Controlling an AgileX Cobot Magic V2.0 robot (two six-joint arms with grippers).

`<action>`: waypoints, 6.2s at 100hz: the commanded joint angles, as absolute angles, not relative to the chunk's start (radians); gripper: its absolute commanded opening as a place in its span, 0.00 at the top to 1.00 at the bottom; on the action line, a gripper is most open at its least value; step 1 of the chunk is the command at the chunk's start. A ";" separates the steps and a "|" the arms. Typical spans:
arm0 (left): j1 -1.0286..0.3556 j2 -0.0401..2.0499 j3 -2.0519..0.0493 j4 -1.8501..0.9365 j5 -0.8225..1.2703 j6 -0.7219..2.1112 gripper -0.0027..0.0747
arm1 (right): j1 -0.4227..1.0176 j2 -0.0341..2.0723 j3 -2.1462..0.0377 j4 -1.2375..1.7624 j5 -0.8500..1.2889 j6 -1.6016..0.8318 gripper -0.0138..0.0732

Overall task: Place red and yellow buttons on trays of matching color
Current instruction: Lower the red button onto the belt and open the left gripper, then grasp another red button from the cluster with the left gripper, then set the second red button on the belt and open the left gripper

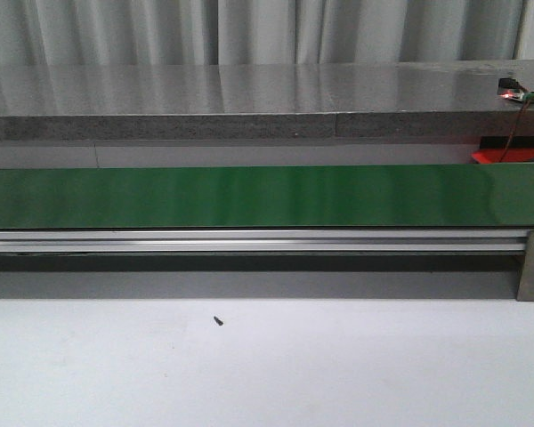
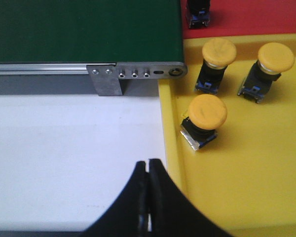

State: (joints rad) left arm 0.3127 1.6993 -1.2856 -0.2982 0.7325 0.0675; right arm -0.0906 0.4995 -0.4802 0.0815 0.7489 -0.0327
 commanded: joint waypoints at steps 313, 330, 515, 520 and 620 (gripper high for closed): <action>0.497 1.641 -1.461 -0.337 0.723 0.111 0.77 | -0.088 0.501 -0.506 0.073 0.691 -0.036 0.92; 0.470 1.642 -1.459 -0.346 0.803 0.134 0.77 | -0.088 0.501 -0.506 0.073 0.691 -0.036 0.92; 0.327 1.586 -1.409 -0.356 0.823 0.202 0.37 | -0.088 0.501 -0.506 0.073 0.691 -0.036 0.92; 0.310 1.564 -1.409 -0.354 0.834 0.213 0.47 | -0.088 0.501 -0.506 0.073 0.691 -0.036 0.92; 0.014 1.082 -0.984 -0.336 0.811 0.229 0.99 | -0.110 0.425 -0.506 0.073 0.695 -0.036 0.92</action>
